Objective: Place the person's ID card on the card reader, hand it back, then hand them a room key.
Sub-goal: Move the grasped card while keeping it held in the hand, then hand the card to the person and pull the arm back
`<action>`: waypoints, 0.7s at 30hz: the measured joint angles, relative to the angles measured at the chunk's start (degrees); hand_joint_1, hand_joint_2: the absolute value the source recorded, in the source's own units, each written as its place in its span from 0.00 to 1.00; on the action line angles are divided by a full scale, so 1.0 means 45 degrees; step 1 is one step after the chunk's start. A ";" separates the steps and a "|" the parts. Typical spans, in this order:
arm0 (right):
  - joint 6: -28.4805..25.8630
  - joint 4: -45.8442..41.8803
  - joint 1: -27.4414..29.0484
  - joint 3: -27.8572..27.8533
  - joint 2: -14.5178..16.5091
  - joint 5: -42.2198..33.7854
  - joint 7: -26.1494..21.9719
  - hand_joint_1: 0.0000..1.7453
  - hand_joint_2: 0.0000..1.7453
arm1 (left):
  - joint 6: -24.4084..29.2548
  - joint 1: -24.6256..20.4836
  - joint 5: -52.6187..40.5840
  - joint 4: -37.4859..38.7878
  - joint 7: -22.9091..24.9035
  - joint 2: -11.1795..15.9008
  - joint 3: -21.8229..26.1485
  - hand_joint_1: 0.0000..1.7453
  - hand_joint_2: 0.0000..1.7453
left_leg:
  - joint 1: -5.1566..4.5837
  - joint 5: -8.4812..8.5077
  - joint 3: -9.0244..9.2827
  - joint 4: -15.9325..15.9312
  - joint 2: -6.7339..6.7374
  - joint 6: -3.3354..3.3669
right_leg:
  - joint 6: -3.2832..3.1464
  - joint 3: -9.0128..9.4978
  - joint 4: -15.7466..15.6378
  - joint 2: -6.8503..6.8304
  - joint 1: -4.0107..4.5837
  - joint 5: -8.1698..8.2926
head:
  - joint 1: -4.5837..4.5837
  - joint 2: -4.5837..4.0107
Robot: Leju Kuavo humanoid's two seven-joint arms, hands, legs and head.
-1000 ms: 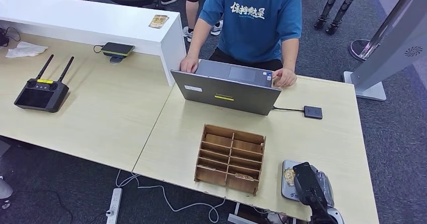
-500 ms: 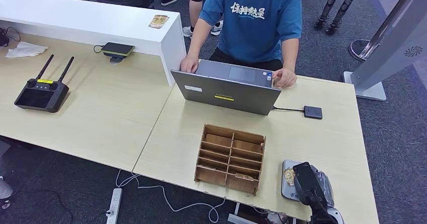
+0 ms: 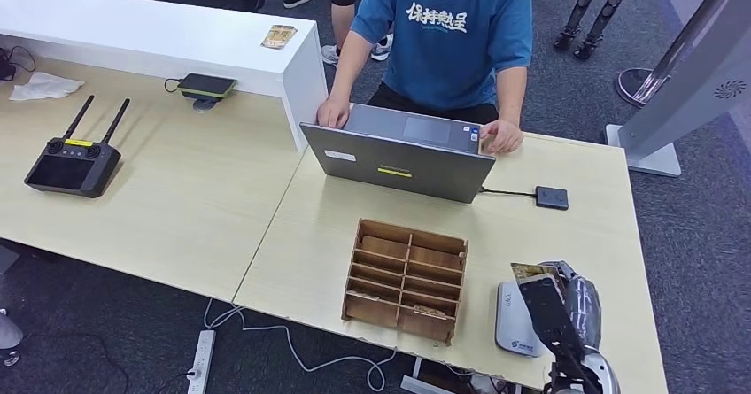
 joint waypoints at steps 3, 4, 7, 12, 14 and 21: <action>0.0029 -0.0132 -0.0316 0.0042 0.0000 -0.0034 -0.0062 1.00 1.00 | -0.0008 0.0000 -0.0045 0.0000 0.0000 0.0000 0.0000 0.00 0.00 | 0.0000 0.0000 -0.0002 0.0000 0.0001 0.0000 | 0.0000 -0.0003 0.0000 0.0002 0.0000 0.0000 | 0.0000 0.0000; 0.0048 -0.0140 -0.0444 0.0055 0.0000 -0.0051 -0.0065 1.00 1.00 | -0.0011 0.0000 -0.0063 0.0000 0.0000 0.0000 0.0000 0.00 0.00 | 0.0000 0.0000 -0.0003 0.0000 0.0001 0.0000 | 0.0000 -0.0003 0.0000 0.0002 0.0000 0.0000 | 0.0001 0.0000; 0.0146 -0.0130 -0.0863 0.0083 0.0000 -0.0203 -0.0065 1.00 1.00 | -0.0012 -0.0001 -0.0149 0.0000 0.0000 0.0001 0.0000 0.00 0.00 | 0.0000 0.0000 -0.0004 0.0000 0.0001 0.0000 | 0.0001 -0.0004 0.0000 0.0001 0.0000 0.0000 | 0.0001 0.0000; 0.0250 -0.0098 -0.1293 0.0130 0.0000 -0.0289 -0.0060 1.00 1.00 | -0.0017 -0.0001 -0.0197 0.0000 0.0000 0.0005 0.0000 0.00 0.00 | 0.0000 0.0001 -0.0003 0.0000 -0.0002 0.0000 | 0.0001 -0.0005 0.0000 -0.0003 0.0000 0.0000 | 0.0004 0.0000; 0.0251 -0.0098 -0.1294 0.0131 0.0000 -0.0290 -0.0060 1.00 1.00 | -0.0017 -0.0001 -0.0197 0.0000 0.0000 0.0005 0.0000 0.00 0.00 | 0.0000 0.0001 -0.0003 0.0000 -0.0002 0.0000 | 0.0001 -0.0005 0.0000 -0.0003 0.0000 0.0000 | 0.0004 0.0000; 0.0285 -0.0023 -0.1591 0.0199 0.0000 -0.0452 -0.0069 1.00 1.00 | -0.0017 -0.0001 -0.0227 0.0000 0.0001 0.0005 0.0000 0.00 0.00 | 0.0000 0.0001 -0.0005 0.0000 -0.0002 0.0000 | 0.0000 -0.0006 0.0001 -0.0001 0.0000 -0.0001 | 0.0002 0.0000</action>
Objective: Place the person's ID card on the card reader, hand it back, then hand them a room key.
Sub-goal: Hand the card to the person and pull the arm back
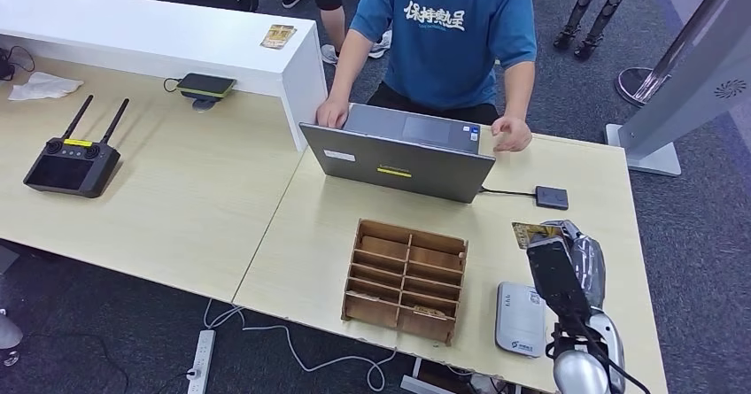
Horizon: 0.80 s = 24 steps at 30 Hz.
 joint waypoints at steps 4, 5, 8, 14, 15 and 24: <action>0.0181 0.0381 -0.0974 0.0084 -0.0002 -0.0338 -0.0001 1.00 1.00 | -0.0006 -0.0001 -0.0217 0.0000 0.0010 0.0010 0.0000 0.00 0.00 | 0.0000 0.0001 -0.0003 0.0000 0.0002 -0.0001 | 0.0000 -0.0004 0.0002 0.0005 0.0000 0.0000 | 0.0000 0.0000; 0.0228 0.0510 -0.1231 0.0089 -0.0004 -0.0384 0.0016 1.00 1.00 | -0.0010 -0.0002 -0.0250 0.0000 0.0016 0.0016 0.0000 0.00 0.00 | 0.0000 0.0002 -0.0002 0.0000 0.0003 -0.0002 | 0.0000 -0.0005 0.0002 0.0006 0.0000 0.0001 | 0.0000 0.0000; 0.0307 0.0881 -0.1917 0.0097 -0.0007 -0.0470 0.0076 1.00 1.00 | -0.0018 -0.0003 -0.0302 0.0000 0.0034 0.0036 0.0000 0.00 0.00 | 0.0000 0.0005 -0.0001 0.0000 -0.0001 -0.0004 | 0.0000 -0.0003 0.0003 -0.0001 0.0000 0.0002 | 0.0000 0.0000; 0.0315 0.1248 -0.2380 0.0127 -0.0010 -0.0473 0.0112 1.00 1.00 | -0.0019 -0.0004 -0.0368 0.0000 0.0038 0.0049 0.0000 0.00 0.00 | 0.0000 0.0004 -0.0002 0.0000 -0.0005 -0.0004 | -0.0001 -0.0003 0.0003 -0.0004 0.0000 0.0001 | 0.0001 0.0000; 0.0314 0.1286 -0.2394 0.0135 -0.0010 -0.0473 0.0112 1.00 1.00 | -0.0019 -0.0004 -0.0373 0.0000 0.0038 0.0049 0.0000 0.00 0.00 | 0.0000 0.0003 -0.0004 0.0000 -0.0005 -0.0004 | -0.0001 -0.0004 0.0003 -0.0004 0.0000 0.0000 | 0.0001 0.0000; 0.0476 0.2842 -0.4440 0.0186 -0.0010 -0.0416 0.0579 1.00 1.00 | -0.0066 -0.0078 -0.0684 0.0000 0.0156 0.0072 -0.0002 0.00 0.00 | 0.0000 0.0017 -0.0012 -0.0001 -0.0001 -0.0011 | -0.0008 -0.0015 0.0007 0.0002 -0.0001 0.0011 | 0.0001 0.0000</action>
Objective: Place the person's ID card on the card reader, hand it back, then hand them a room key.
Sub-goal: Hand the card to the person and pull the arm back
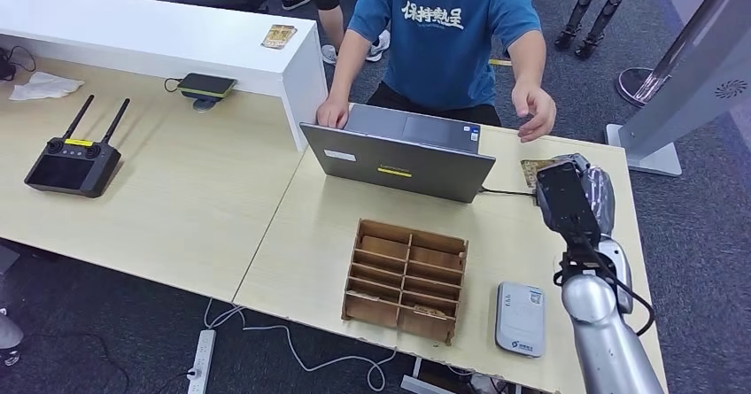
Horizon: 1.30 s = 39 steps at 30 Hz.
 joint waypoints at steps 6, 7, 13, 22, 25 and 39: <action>-0.0234 0.1689 -0.2080 0.0021 -0.0012 0.0750 0.0336 1.00 1.00 | -0.0069 -0.0047 -0.0205 0.0000 0.0106 0.0034 -0.0016 0.00 0.00 | 0.0000 0.0011 0.0001 0.0001 -0.0002 0.0000 | -0.0005 -0.0001 0.0004 -0.0001 0.0000 0.0008 | -0.0002 0.0000; -0.0314 0.1922 -0.2409 0.0022 -0.0019 0.0925 0.0389 1.00 1.00 | -0.0073 -0.0048 -0.0232 0.0000 0.0118 0.0042 -0.0024 0.00 0.00 | 0.0000 0.0011 0.0001 0.0002 -0.0002 0.0000 | -0.0005 -0.0002 0.0005 -0.0001 0.0000 0.0008 | -0.0002 0.0000; -0.0429 0.2738 -0.3539 0.0023 -0.0062 0.1163 0.0495 1.00 1.00 | -0.0098 -0.0055 -0.0264 0.0000 0.0129 0.0079 -0.0069 0.00 0.00 | 0.0000 0.0009 0.0001 0.0001 -0.0004 0.0000 | -0.0006 -0.0007 0.0005 -0.0001 0.0001 0.0005 | -0.0001 0.0000; -0.0693 0.3359 -0.4264 0.0069 -0.0103 0.2160 0.0804 1.00 1.00 | -0.0118 -0.0066 -0.0416 0.0000 0.0152 0.0118 -0.0135 0.00 0.00 | -0.0001 0.0010 -0.0001 0.0001 -0.0002 0.0000 | -0.0005 -0.0010 0.0005 0.0002 0.0000 0.0006 | -0.0002 0.0000; -0.0778 0.3778 -0.4879 0.0079 -0.0125 0.2803 0.1006 1.00 1.00 | -0.0153 -0.0068 -0.0487 0.0000 0.0208 0.0125 -0.0159 0.00 0.00 | -0.0001 0.0011 -0.0001 0.0001 -0.0003 -0.0001 | -0.0006 -0.0009 0.0005 0.0000 0.0000 0.0007 | -0.0001 0.0000; -0.1215 0.4672 -0.6031 0.0080 -0.0126 0.3858 0.1140 1.00 1.00 | -0.0168 -0.0098 -0.0594 0.0000 0.0304 0.0169 -0.0357 0.00 0.00 | 0.0000 0.0008 -0.0002 0.0001 -0.0005 0.0000 | -0.0006 -0.0012 0.0005 0.0001 0.0001 0.0005 | -0.0001 0.0000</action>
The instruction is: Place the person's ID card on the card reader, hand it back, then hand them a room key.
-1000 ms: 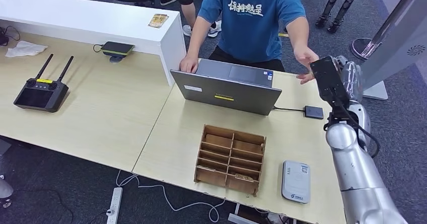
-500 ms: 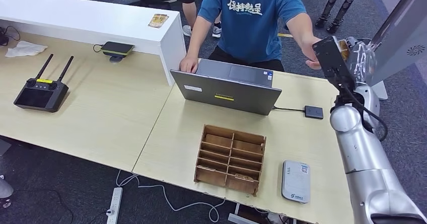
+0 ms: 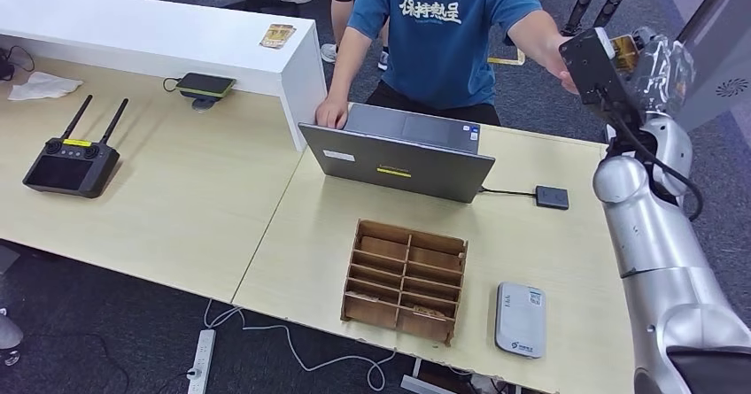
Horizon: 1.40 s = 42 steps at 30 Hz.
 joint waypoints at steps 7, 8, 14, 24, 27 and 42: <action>-0.0013 0.0027 -0.0010 0.0000 0.0000 0.0007 -0.0006 0.31 1.00 | 0.0004 -0.0002 -0.0008 0.0000 0.0000 0.0007 -0.0005 0.00 0.00 | 0.0001 0.0001 0.0000 0.0000 0.0000 -0.0001 | 0.0000 0.0001 0.0001 -0.0001 0.0000 0.0000 | 0.0001 0.0000; -0.0028 0.0027 -0.0009 0.0000 0.0000 0.0012 -0.0013 0.06 1.00 | 0.0006 -0.0002 -0.0008 0.0000 0.0000 0.0007 -0.0005 0.00 0.00 | 0.0001 0.0001 0.0000 0.0000 0.0000 -0.0001 | 0.0000 0.0001 0.0001 -0.0001 0.0000 0.0000 | 0.0001 0.0000; -0.0147 0.0012 0.0008 0.0000 0.0000 0.0172 -0.0121 0.00 1.00 | 0.0026 -0.0006 -0.0006 0.0000 0.0000 0.0007 -0.0005 0.00 0.00 | 0.0000 0.0001 0.0000 0.0000 0.0000 0.0000 | 0.0000 0.0000 0.0001 -0.0001 0.0000 0.0000 | 0.0001 0.0000; -0.0179 -0.0023 0.0048 0.0000 0.0000 0.0233 -0.0149 0.00 1.00 | 0.0029 -0.0007 -0.0004 0.0000 0.0000 0.0007 -0.0005 0.00 0.00 | 0.0000 0.0001 0.0002 0.0000 0.0001 -0.0001 | 0.0000 0.0000 0.0001 -0.0001 0.0000 0.0000 | 0.0001 0.0000; -0.0209 -0.0072 0.0093 0.0000 0.0000 0.0233 -0.0164 0.00 1.00 | 0.0033 -0.0007 0.0002 0.0000 0.0000 0.0007 -0.0005 0.00 0.00 | 0.0000 0.0001 0.0001 0.0000 0.0001 -0.0001 | 0.0000 0.0000 0.0001 -0.0001 0.0000 0.0000 | 0.0001 0.0000; -0.0412 -0.0555 0.0917 0.0000 0.0000 0.0066 -0.0502 0.00 1.00 | 0.0096 -0.0008 0.0197 0.0000 -0.0022 -0.0002 -0.0005 0.00 0.00 | 0.0000 0.0001 0.0003 0.0000 0.0001 0.0000 | 0.0000 -0.0001 0.0001 0.0000 0.0000 0.0000 | -0.0001 0.0000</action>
